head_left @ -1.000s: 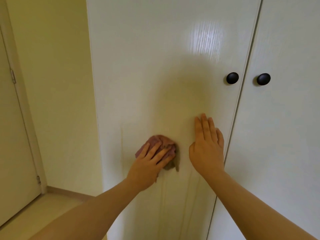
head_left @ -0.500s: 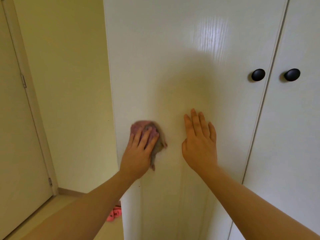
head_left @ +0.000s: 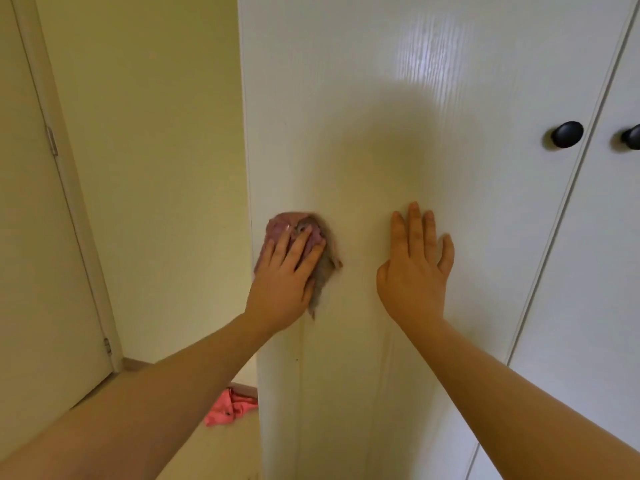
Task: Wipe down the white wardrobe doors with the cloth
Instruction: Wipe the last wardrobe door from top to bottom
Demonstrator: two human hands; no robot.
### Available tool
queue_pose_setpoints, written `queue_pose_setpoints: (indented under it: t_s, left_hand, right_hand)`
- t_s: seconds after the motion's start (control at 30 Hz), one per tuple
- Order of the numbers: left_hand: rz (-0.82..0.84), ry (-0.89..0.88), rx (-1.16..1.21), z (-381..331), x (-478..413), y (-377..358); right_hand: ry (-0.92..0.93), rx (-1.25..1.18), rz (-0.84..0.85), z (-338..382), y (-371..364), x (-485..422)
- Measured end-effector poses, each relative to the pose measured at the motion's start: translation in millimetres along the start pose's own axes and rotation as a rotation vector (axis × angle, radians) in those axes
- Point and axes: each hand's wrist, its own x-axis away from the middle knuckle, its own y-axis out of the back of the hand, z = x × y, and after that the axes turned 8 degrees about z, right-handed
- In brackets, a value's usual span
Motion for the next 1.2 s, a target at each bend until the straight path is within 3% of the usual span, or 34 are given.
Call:
queue_pose_setpoints:
  t_s: [0.1, 0.3, 0.53, 0.7, 0.9, 1.1, 1.2]
  left_hand:
    - [-0.034, 0.119, 0.047, -6, -19, 4]
    - [0.192, -0.011, 0.059, -19, 59, -22]
    - [0.124, 0.154, 0.118, -35, -16, 2]
    - [0.167, -0.097, -0.022, -47, 32, -15]
    - [0.039, 0.042, 0.011, -68, -40, -2]
    - [0.108, -0.360, -0.072, -83, 1, -22]
    - [0.034, -0.248, -0.045, -82, -31, -10]
  right_hand:
    - [-0.023, -0.010, -0.009, 2, -6, 1]
    - [-0.023, -0.040, 0.010, 4, -1, 0]
    - [-0.023, -0.054, 0.015, 3, 4, 2]
    - [-0.019, -0.029, -0.021, -21, 13, 10]
    - [-0.115, -0.107, -0.052, -46, 30, 6]
    - [-0.116, -0.054, 0.008, -68, 36, 23]
    - [-0.154, -0.064, 0.096, -80, 41, 23]
